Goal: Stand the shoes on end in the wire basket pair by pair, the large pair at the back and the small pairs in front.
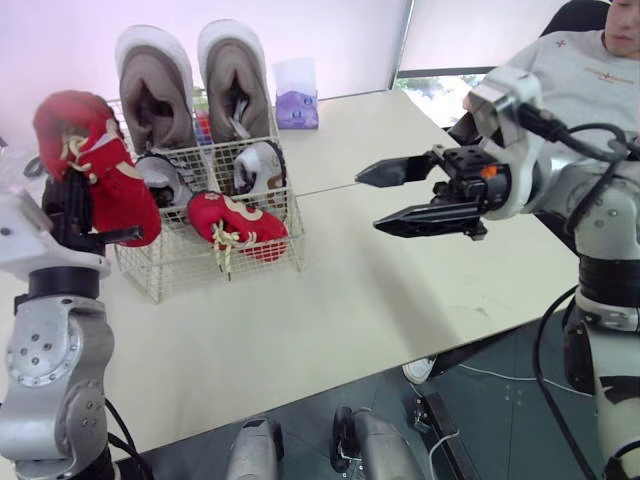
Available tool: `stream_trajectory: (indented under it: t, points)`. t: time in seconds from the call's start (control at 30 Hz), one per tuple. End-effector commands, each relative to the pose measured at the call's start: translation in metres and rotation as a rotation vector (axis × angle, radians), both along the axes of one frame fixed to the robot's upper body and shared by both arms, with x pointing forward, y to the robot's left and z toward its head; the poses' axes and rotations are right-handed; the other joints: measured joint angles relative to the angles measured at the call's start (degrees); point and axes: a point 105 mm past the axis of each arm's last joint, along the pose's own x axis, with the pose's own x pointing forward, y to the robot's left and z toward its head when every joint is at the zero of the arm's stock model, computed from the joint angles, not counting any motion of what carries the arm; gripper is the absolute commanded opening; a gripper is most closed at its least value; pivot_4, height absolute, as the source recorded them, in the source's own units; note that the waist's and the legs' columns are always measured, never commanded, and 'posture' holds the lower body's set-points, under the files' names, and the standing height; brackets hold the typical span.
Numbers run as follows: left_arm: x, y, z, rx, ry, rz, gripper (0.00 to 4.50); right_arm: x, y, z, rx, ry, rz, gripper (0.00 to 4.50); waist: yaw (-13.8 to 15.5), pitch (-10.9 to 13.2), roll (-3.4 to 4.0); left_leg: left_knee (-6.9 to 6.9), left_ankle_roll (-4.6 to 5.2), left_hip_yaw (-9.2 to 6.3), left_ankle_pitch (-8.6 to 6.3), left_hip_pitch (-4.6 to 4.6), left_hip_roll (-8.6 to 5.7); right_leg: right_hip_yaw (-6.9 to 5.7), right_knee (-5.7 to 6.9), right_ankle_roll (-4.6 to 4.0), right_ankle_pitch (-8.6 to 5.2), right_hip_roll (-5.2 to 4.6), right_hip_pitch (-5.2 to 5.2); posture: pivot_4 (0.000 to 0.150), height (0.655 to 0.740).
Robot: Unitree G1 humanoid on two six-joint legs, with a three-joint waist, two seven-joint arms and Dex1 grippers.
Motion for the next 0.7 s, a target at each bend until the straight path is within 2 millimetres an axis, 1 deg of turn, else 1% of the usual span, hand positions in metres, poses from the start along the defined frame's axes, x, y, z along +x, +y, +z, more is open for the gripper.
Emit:
stream_trajectory:
  t: [0.03,0.23,0.37,0.47,0.57,0.7]
  points:
    - [-0.002,-0.008,0.003,0.041,-0.041,-0.011,0.02,-0.003,0.001,0.013,0.031,-0.054,0.008,4.50,0.0,0.0,0.00,0.00,0.01,0.00,0.00,-0.02,0.00,0.01,0.00,0.00,0.00,0.00,0.00,0.150,0.7400]
    - [0.008,-0.012,-0.021,0.046,0.008,-0.004,0.02,-0.001,0.003,0.014,0.037,-0.064,0.003,4.50,0.0,0.0,0.00,-0.01,0.12,0.01,-0.07,-0.03,0.00,0.02,0.01,0.02,0.01,0.03,-0.02,0.150,0.7400]
    - [0.007,-0.011,-0.044,0.036,0.063,0.022,0.02,0.001,0.004,0.016,0.047,-0.070,-0.005,4.50,-0.1,0.0,0.01,-0.01,0.12,0.06,-0.08,-0.01,0.01,0.05,0.00,0.02,0.01,0.00,-0.02,0.150,0.7400]
    - [0.009,-0.014,-0.063,0.030,0.106,0.004,0.02,0.003,0.008,0.015,0.054,-0.071,-0.008,4.50,0.0,0.0,0.05,-0.01,0.12,0.04,-0.08,0.00,0.03,0.04,-0.01,0.00,0.00,0.02,-0.01,0.150,0.7400]
    - [0.005,-0.018,-0.077,0.029,0.145,-0.007,0.02,0.003,0.010,0.015,0.065,-0.072,-0.004,4.50,-0.1,0.0,0.05,-0.01,0.10,0.03,-0.10,-0.01,0.07,0.01,-0.09,-0.01,-0.01,0.04,-0.02,0.150,0.7400]
    - [-0.002,-0.018,-0.083,0.034,0.168,-0.013,0.02,0.005,0.011,0.015,0.071,-0.071,-0.008,4.50,-0.1,0.0,0.06,-0.01,0.07,0.05,-0.18,-0.03,0.09,0.01,-0.16,-0.01,-0.01,0.02,-0.02,0.150,0.7400]
